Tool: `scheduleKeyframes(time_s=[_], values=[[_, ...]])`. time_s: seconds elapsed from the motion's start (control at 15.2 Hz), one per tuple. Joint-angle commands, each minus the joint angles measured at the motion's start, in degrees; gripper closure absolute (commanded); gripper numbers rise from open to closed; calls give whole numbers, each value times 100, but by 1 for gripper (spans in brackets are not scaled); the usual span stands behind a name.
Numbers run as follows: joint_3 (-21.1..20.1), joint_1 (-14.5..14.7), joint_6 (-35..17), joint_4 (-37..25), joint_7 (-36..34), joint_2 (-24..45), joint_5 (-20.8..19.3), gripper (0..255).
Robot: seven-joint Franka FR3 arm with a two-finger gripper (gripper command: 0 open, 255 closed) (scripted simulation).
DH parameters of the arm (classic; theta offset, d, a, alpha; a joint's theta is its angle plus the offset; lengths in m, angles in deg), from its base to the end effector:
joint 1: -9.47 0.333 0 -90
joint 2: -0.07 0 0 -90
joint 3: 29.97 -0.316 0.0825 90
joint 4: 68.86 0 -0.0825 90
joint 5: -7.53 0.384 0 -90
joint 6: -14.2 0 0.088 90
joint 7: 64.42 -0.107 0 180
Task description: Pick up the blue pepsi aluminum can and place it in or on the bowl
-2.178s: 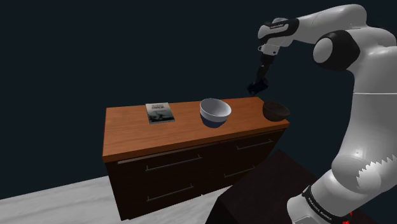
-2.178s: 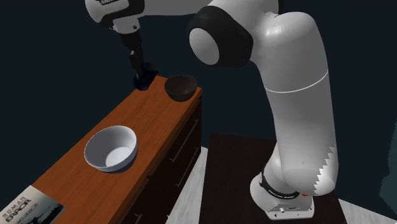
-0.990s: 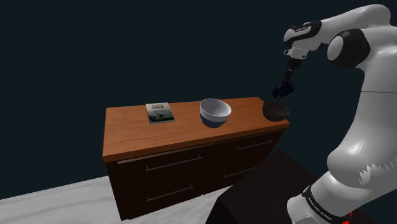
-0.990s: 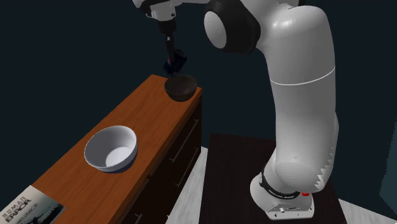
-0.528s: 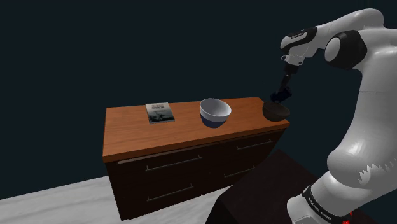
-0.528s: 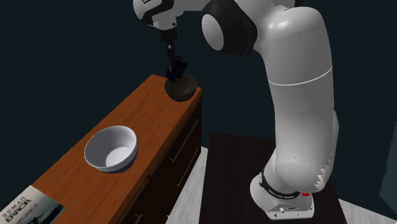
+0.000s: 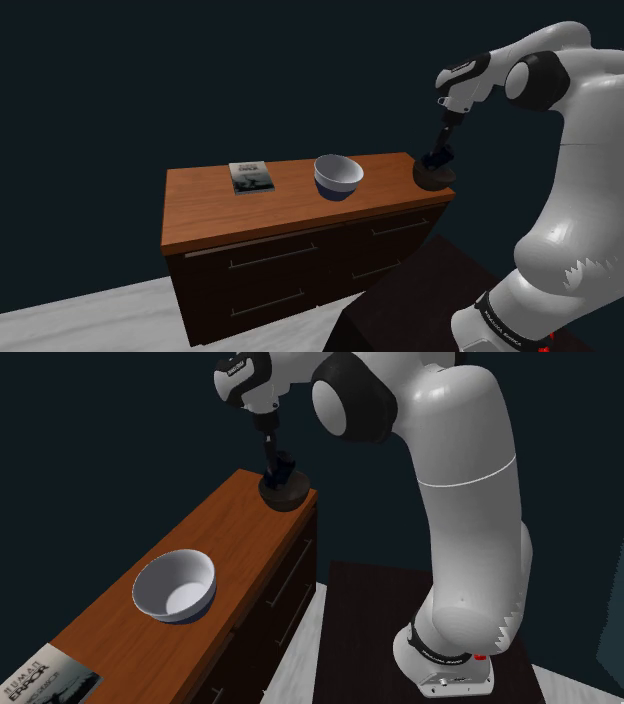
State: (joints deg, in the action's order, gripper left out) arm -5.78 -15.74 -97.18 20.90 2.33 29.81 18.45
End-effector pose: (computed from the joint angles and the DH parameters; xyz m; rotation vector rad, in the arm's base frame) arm 0.4775 -0.4779 0.3549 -3.0507 -0.4058 0.1191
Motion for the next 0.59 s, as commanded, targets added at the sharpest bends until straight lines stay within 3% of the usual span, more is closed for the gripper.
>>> scheduleKeyframes(time_s=[0.0, 0.33, 0.4, 0.53], values=[[-5, 3, -41, 22, -1, 12, 8, 255], [-5, 3, -41, 21, -1, 12, 8, 255], [-5, 3, -40, 20, -2, 13, 8, 0], [-6, 3, -40, 19, -2, 13, 8, 0]])
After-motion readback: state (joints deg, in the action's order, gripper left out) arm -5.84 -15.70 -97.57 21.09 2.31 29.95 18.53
